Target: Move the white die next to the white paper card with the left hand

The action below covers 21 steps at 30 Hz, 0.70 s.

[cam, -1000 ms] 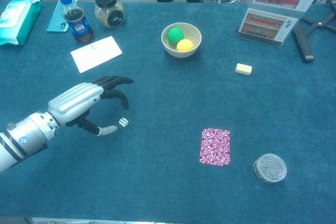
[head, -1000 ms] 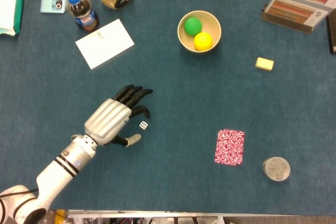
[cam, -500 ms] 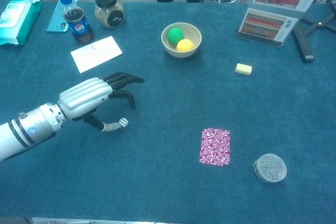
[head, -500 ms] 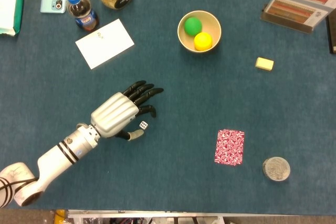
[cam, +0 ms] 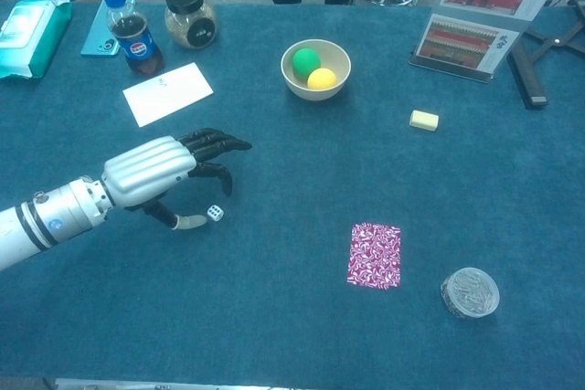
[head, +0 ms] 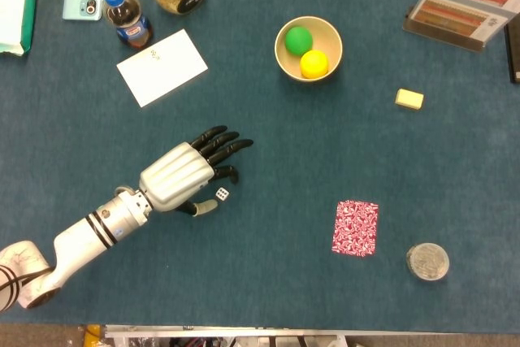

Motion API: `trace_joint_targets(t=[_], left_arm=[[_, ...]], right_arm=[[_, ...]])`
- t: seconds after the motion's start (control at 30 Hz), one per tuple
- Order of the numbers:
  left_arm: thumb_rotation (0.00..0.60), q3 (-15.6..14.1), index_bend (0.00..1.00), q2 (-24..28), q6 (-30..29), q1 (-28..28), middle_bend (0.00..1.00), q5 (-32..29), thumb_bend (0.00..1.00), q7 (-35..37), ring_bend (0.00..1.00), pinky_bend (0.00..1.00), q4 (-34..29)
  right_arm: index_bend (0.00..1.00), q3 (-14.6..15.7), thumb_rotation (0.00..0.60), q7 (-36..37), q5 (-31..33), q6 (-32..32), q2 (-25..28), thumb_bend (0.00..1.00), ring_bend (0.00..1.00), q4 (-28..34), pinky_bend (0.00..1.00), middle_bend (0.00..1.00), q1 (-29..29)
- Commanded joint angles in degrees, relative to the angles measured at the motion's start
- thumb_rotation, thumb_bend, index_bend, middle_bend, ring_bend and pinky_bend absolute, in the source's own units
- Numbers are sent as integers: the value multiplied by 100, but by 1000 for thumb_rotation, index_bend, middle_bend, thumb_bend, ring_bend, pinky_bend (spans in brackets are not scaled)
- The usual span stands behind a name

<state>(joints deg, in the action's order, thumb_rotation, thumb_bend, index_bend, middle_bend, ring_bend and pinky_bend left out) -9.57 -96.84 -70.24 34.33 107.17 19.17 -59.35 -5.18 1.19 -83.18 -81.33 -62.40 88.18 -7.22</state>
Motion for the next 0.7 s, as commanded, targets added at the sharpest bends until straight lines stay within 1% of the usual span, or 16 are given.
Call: trace_joint_targets(t=[0.03, 0.47, 0.7], left_arm=[[600, -41, 389, 30, 4, 31, 40, 16, 246, -15, 0, 20, -20], [600, -100, 400, -16, 91, 252, 40, 45, 246, -76, 0, 20, -13], [600, -140, 402, -68, 182, 366, 40, 33, 246, -27, 0, 20, 95]], right_arm=[[510, 3, 600, 5, 5, 16, -9, 0, 261, -11, 370, 412, -5], [510, 12, 600, 36, 13, 45, -42, 0, 261, -52, 369, 412, -10], [510, 18, 600, 43, 19, 42, -41, 0, 261, -56, 370, 412, 1]])
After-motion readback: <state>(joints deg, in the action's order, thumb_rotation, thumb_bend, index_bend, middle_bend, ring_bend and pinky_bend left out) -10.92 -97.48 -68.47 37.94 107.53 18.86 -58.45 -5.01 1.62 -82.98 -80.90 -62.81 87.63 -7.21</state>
